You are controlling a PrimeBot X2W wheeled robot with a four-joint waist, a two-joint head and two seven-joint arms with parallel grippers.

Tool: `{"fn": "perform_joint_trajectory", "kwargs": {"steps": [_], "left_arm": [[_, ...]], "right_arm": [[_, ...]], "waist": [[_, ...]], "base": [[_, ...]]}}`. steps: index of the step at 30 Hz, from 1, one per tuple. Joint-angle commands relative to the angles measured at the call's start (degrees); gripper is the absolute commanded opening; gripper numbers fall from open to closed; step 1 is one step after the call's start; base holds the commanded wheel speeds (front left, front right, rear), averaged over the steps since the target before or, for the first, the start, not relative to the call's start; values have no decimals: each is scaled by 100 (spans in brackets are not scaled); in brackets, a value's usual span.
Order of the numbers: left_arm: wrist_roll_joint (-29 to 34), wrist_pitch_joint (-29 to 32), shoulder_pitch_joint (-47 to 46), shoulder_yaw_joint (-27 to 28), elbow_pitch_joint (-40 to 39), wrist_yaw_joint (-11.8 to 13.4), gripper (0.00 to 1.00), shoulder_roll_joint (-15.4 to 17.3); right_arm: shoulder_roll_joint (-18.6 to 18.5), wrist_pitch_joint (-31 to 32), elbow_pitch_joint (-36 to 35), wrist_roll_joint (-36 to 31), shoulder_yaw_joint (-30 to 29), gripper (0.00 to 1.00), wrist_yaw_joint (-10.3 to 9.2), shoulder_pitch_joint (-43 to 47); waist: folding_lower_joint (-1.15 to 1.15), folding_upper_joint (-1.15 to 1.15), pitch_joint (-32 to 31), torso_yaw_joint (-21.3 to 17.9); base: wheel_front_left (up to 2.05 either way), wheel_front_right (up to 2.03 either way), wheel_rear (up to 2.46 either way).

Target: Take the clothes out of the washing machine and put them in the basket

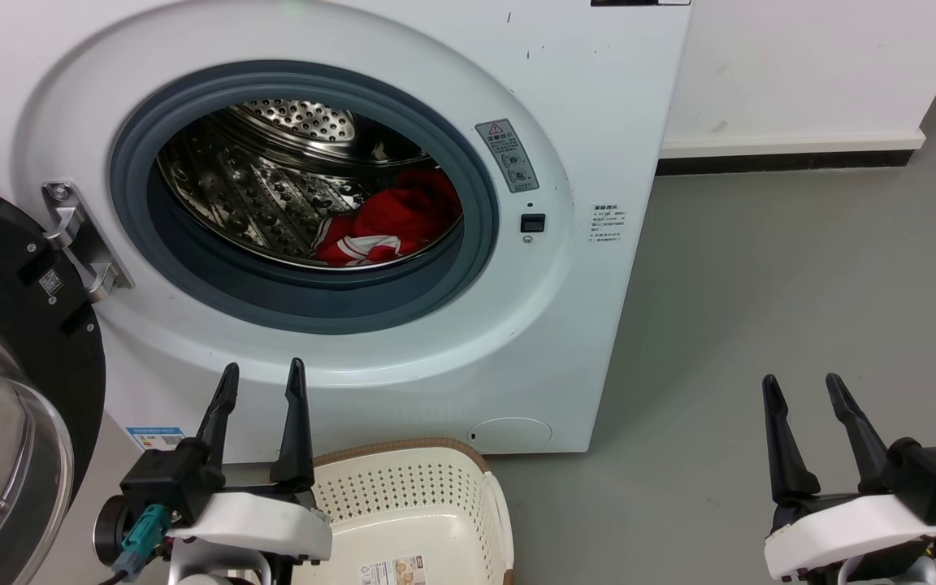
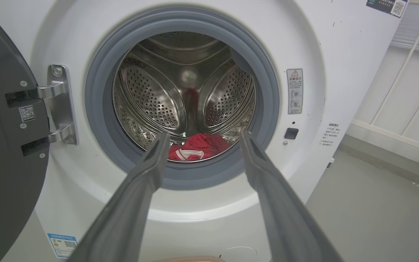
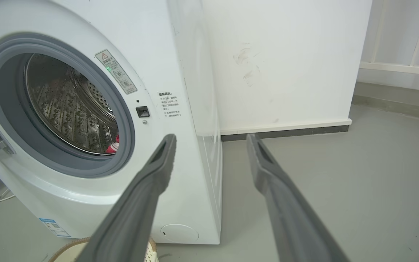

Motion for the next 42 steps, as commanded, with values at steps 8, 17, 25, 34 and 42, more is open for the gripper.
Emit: {"fn": "perform_joint_trajectory", "kwargs": {"steps": [8,17,25,34,42], "left_arm": [[441,-142,35,-77,-8,61,100,42],[803,-243,65,-101,3,112,100,34],[1104,-320,96,-88,-30,135,100,16],[1276,-376,119,-48,-47,123,100,-11],[1244,-376,133,-13,-45,96,100,-37]], "right_arm": [[5,-15,-98,-453,12,100,-1,43],[6,-51,-117,-766,63,100,-1,93],[7,-104,-127,-995,96,100,-1,119],[7,-163,-67,-1123,111,100,-1,105],[7,-185,-17,-1065,120,100,-1,81]], "waist": [[0,0,3,-2],[0,0,-1,1],[0,0,7,-1],[0,0,19,5],[0,0,24,7]], "base": [[0,0,0],[0,0,0],[0,0,0],[0,0,0],[0,0,0]]}}
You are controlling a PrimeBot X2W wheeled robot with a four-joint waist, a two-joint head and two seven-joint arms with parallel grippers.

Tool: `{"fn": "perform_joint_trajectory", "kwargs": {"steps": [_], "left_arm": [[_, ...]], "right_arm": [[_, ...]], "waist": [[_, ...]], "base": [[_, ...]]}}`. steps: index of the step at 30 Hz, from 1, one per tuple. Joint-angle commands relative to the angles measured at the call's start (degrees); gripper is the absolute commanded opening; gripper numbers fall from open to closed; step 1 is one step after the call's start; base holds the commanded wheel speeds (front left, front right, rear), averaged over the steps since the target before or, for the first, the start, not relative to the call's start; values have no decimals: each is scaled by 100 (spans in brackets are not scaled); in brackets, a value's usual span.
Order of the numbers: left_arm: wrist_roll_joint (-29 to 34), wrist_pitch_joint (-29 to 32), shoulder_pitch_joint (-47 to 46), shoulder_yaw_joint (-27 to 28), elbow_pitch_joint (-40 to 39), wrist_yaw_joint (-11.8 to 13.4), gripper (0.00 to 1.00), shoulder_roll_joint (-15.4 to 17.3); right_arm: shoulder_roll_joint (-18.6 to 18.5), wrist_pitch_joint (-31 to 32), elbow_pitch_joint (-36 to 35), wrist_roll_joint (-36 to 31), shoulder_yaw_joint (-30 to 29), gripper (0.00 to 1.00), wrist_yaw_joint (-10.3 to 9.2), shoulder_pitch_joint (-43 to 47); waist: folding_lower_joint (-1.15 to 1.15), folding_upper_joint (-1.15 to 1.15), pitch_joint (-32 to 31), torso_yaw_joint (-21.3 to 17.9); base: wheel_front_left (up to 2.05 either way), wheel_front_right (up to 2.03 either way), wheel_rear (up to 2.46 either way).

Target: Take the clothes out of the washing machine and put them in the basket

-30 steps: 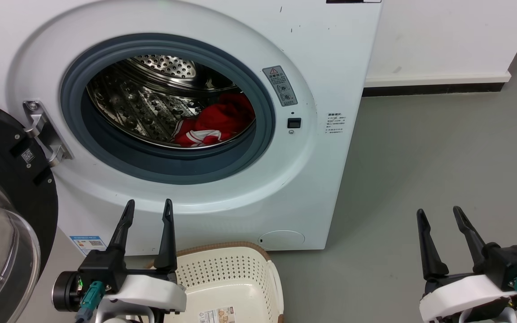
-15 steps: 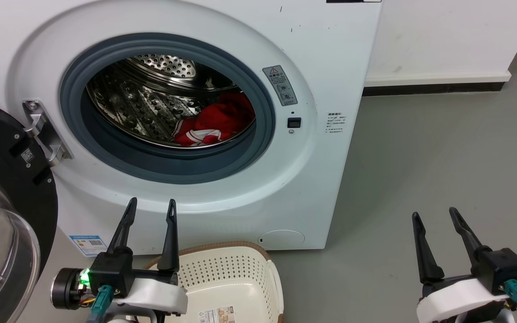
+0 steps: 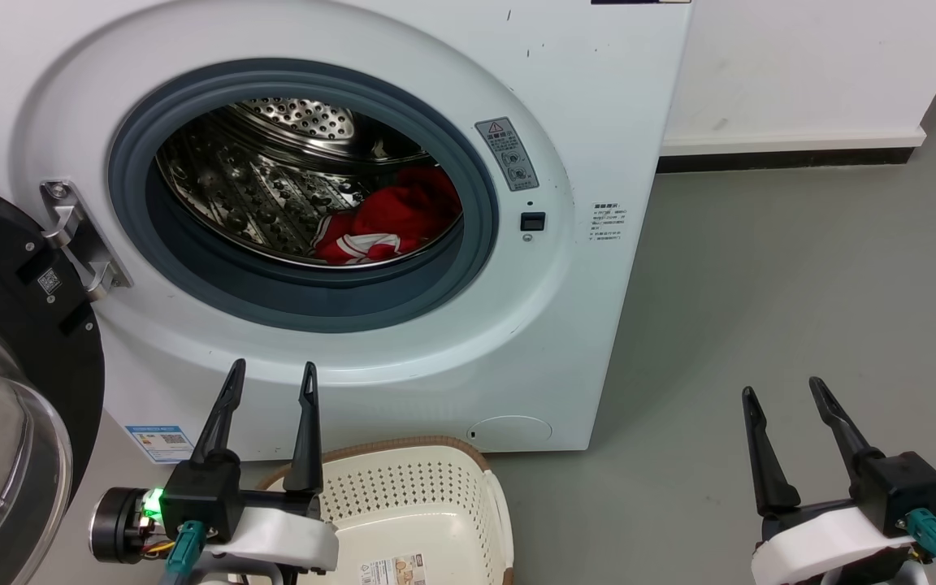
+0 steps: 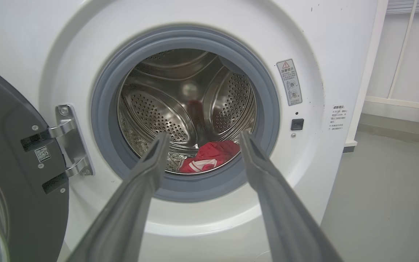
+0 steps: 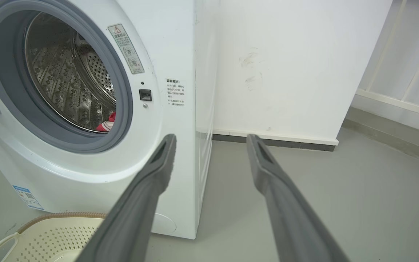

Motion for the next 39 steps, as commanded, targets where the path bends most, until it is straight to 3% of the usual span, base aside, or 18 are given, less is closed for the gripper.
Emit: {"fn": "perform_joint_trajectory", "kwargs": {"steps": [1,12,18,30,39], "left_arm": [[-10,-16,58,9,-3,-6,100,0],[-34,-15,-32,66,88,-15,100,-26],[-14,-15,-393,94,238,48,100,-41],[29,-15,-1920,83,823,303,100,-55],[33,-15,-3418,181,1915,247,100,159]], "right_arm": [[7,-28,20,33,2,100,-2,-4],[8,-34,51,112,45,100,-2,-61],[8,-53,-121,220,108,100,-2,-258],[9,-287,-398,400,190,100,-2,-1118],[9,-446,-422,570,427,100,-2,-1777]], "waist": [[0,0,4,-2],[0,0,56,-21],[0,0,456,-134],[0,0,2157,-198],[0,0,3203,-314]], "base": [[0,0,0],[0,0,0],[0,0,0],[0,0,0],[0,0,0]]}}
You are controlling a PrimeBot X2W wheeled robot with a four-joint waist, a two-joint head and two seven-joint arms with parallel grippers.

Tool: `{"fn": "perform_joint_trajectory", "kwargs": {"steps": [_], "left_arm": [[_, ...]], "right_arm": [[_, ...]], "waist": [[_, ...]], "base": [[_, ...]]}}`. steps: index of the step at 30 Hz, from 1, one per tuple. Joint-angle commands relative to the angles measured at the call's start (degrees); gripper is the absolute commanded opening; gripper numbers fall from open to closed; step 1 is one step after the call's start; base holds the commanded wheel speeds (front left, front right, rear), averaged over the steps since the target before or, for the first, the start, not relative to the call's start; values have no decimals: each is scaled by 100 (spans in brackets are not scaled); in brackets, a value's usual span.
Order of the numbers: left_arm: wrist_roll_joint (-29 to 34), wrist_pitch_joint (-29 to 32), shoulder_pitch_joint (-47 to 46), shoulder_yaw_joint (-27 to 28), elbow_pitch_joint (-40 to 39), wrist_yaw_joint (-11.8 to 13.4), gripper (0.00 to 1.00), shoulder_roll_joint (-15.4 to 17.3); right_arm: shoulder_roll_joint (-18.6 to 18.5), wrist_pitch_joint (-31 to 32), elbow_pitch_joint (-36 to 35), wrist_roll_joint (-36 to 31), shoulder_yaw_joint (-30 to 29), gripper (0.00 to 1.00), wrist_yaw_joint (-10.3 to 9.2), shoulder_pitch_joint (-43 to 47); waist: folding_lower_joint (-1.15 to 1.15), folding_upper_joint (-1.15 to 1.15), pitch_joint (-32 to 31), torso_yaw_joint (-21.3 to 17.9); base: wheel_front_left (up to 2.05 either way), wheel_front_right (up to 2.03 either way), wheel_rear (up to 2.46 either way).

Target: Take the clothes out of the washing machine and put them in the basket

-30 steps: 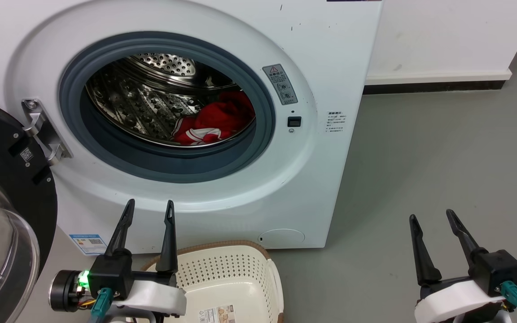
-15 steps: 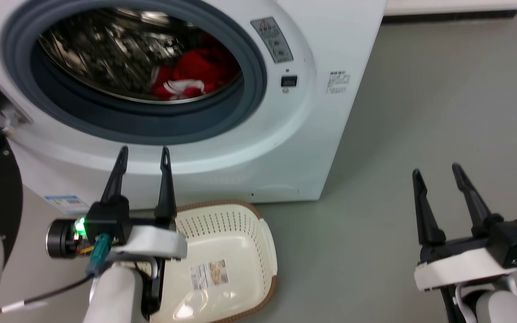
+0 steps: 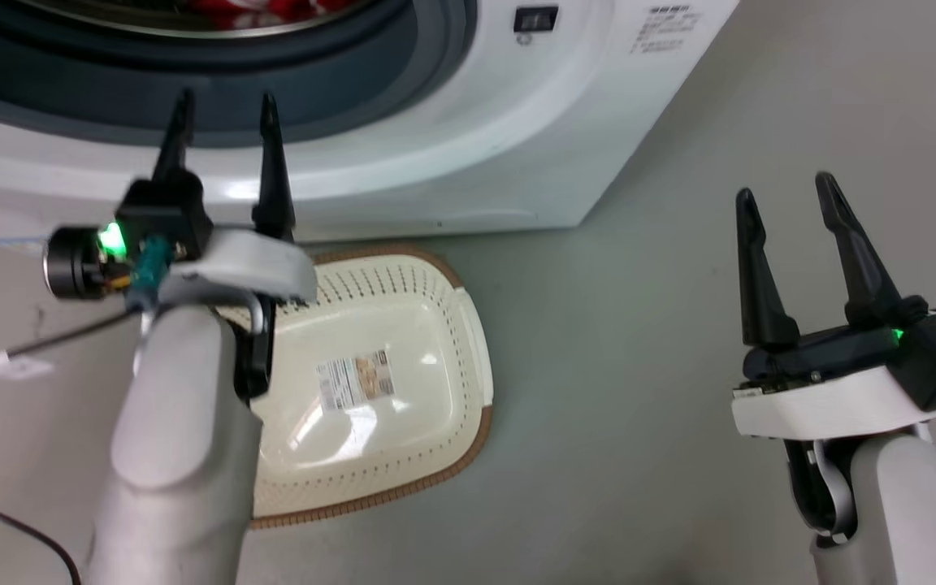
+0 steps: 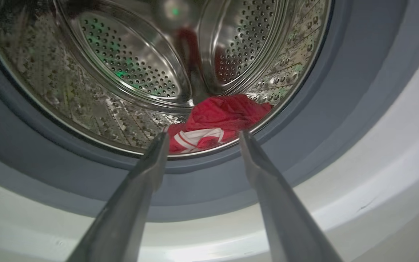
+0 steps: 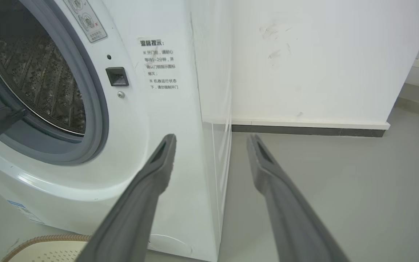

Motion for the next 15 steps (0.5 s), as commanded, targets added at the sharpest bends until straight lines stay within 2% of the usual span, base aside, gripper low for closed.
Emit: {"fn": "perform_joint_trajectory", "kwargs": {"steps": [1,8,15], "left_arm": [[-1,-14,-200,10,121,-35,100,59],[-92,67,-1548,70,1195,-188,100,329],[-133,528,-2868,89,2166,-307,100,635]], "right_arm": [[11,-36,-1,26,44,100,-2,-100],[11,-94,93,60,329,100,-2,-338],[11,-125,182,153,592,100,-2,-402]], "waist": [[-1,0,399,-76],[-1,0,861,-226],[-1,0,1121,-428]], "base": [[0,0,0],[0,0,0],[0,0,0]]}}
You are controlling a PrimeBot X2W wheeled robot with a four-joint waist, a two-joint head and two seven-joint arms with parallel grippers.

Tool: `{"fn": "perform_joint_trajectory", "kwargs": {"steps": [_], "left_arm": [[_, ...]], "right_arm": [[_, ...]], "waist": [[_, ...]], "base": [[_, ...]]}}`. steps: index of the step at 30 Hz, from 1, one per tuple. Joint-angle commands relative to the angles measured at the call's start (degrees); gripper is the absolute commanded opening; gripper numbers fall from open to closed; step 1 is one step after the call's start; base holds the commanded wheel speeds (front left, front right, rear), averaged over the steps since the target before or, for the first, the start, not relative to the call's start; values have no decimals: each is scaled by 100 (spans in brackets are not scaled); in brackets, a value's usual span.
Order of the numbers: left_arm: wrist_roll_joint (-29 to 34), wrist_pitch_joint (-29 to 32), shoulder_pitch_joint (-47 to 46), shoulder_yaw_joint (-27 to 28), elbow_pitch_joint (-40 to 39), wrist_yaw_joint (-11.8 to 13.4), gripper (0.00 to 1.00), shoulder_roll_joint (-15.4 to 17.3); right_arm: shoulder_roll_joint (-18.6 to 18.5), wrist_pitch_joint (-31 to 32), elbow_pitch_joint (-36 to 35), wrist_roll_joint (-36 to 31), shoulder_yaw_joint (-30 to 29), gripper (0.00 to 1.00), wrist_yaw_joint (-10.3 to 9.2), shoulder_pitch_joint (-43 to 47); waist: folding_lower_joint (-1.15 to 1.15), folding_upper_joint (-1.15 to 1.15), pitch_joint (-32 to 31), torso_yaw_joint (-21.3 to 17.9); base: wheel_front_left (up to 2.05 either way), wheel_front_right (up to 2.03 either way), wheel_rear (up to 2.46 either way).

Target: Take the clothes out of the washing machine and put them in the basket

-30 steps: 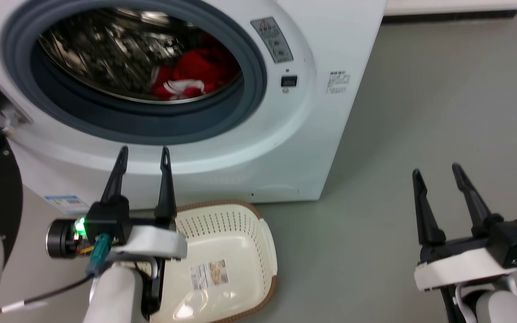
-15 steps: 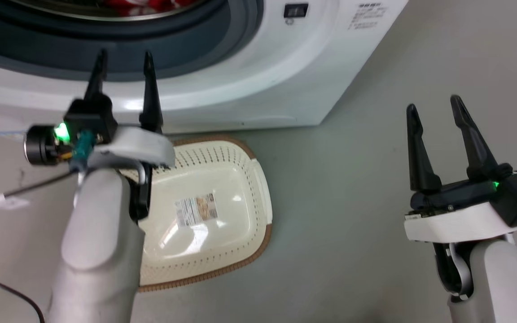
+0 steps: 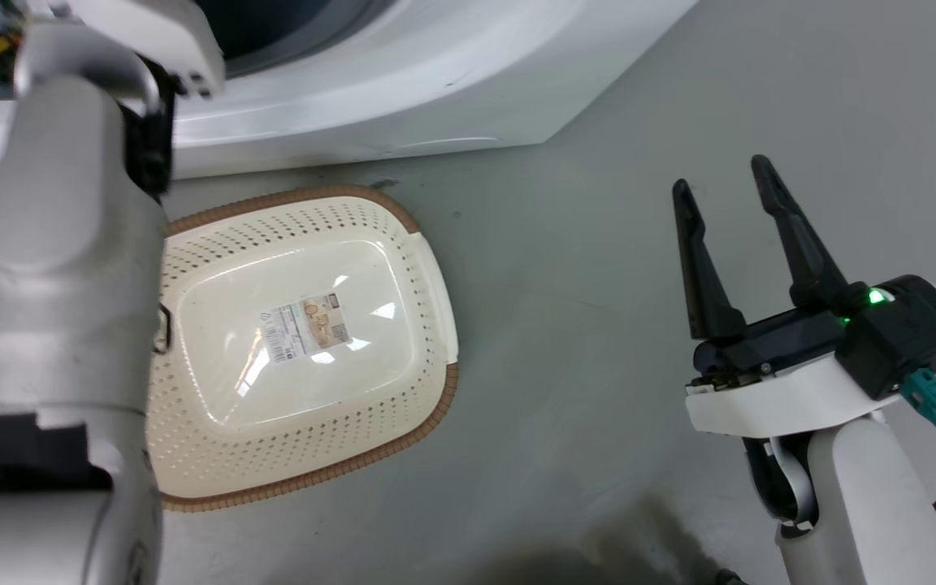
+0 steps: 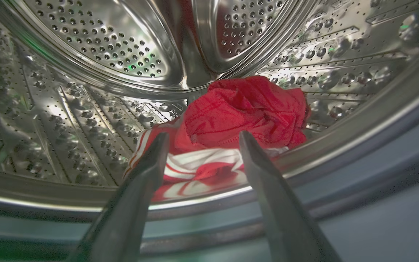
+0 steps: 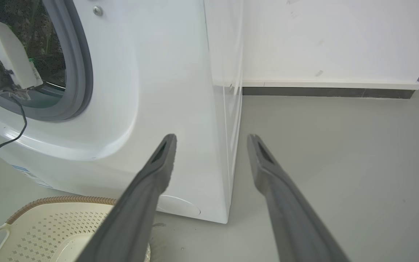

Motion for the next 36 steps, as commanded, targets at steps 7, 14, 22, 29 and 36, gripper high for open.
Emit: {"fn": "perform_joint_trajectory", "kwargs": {"steps": [7,14,22,29,36], "left_arm": [[22,570,-1061,-10,714,-89,100,403],[-43,1546,-1722,35,1203,-95,100,796],[-126,2787,-2043,73,1492,44,100,1049],[-95,3491,-1909,34,1443,288,4,1170],[-18,3381,-1636,-51,917,446,0,1305]], "right_arm": [[12,-27,-1,197,299,100,-2,-144],[12,-29,-48,358,554,100,-2,-129],[12,-28,6,502,822,100,-3,-81],[12,-27,5,664,1017,100,-2,-112],[12,-28,76,745,1003,100,-2,-180]], "waist": [[-1,0,259,-331],[-1,0,476,-610],[-1,0,625,-852],[-1,0,641,-990],[-1,0,602,-1054]], "base": [[0,0,0],[0,0,0],[0,0,0],[0,0,0],[0,0,0]]}}
